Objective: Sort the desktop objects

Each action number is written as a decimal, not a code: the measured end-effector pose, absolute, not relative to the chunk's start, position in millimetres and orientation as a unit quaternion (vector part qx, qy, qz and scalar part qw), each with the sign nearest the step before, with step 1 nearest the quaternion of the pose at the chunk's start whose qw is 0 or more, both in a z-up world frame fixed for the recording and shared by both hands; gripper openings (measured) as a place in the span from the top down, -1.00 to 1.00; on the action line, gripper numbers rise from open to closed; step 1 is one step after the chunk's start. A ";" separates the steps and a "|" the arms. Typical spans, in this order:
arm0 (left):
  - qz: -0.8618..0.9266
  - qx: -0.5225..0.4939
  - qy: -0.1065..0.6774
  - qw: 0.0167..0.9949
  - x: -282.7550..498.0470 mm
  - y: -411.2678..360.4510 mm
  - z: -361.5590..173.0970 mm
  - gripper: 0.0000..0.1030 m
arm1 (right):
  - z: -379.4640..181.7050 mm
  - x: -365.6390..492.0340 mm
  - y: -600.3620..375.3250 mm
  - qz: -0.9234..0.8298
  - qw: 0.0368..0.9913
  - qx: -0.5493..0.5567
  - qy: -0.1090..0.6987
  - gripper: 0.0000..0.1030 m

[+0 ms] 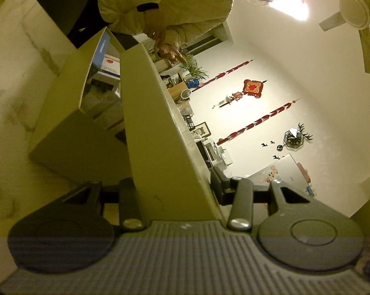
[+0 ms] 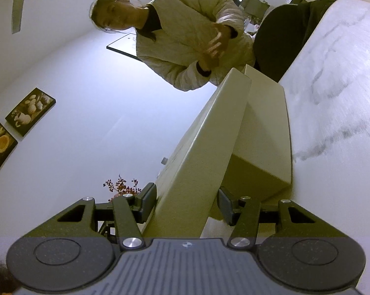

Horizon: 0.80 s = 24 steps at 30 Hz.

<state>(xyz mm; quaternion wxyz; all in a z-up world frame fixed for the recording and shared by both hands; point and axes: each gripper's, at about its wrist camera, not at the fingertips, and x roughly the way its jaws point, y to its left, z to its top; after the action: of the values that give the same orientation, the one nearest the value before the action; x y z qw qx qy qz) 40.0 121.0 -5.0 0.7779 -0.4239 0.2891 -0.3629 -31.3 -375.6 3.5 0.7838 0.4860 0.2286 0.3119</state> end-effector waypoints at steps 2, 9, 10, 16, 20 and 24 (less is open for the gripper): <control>-0.361 -0.429 0.292 0.775 46.0 122.0 -5.8 0.19 | 4.5 -21.8 -375.6 0.312 0.783 0.486 0.230 -0.11; -0.353 -0.446 0.297 0.767 55.6 123.7 -4.8 0.20 | 8.2 6.8 -377.6 0.311 0.782 0.490 0.227 -0.11; -0.353 -0.449 0.299 0.765 56.1 124.3 -5.9 0.20 | 8.7 9.3 -378.0 0.311 0.782 0.491 0.227 -0.11; -0.359 -0.441 0.285 0.771 52.1 126.2 -9.6 0.20 | 6.9 18.1 -379.9 0.310 0.781 0.491 0.228 -0.11; -0.369 -0.438 0.272 0.773 49.6 131.0 -17.0 0.20 | 5.2 20.7 -379.3 0.312 0.781 0.488 0.235 -0.11; -0.377 -0.436 0.261 0.774 46.5 135.4 -25.6 0.19 | 5.2 22.1 -376.1 0.313 0.786 0.476 0.240 -0.10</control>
<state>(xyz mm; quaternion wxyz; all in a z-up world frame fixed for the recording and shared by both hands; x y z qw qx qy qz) 46.5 135.4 -25.6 0.7740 -0.4365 0.2608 -0.3775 22.1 -376.1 5.2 0.7856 0.4764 0.2402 0.3134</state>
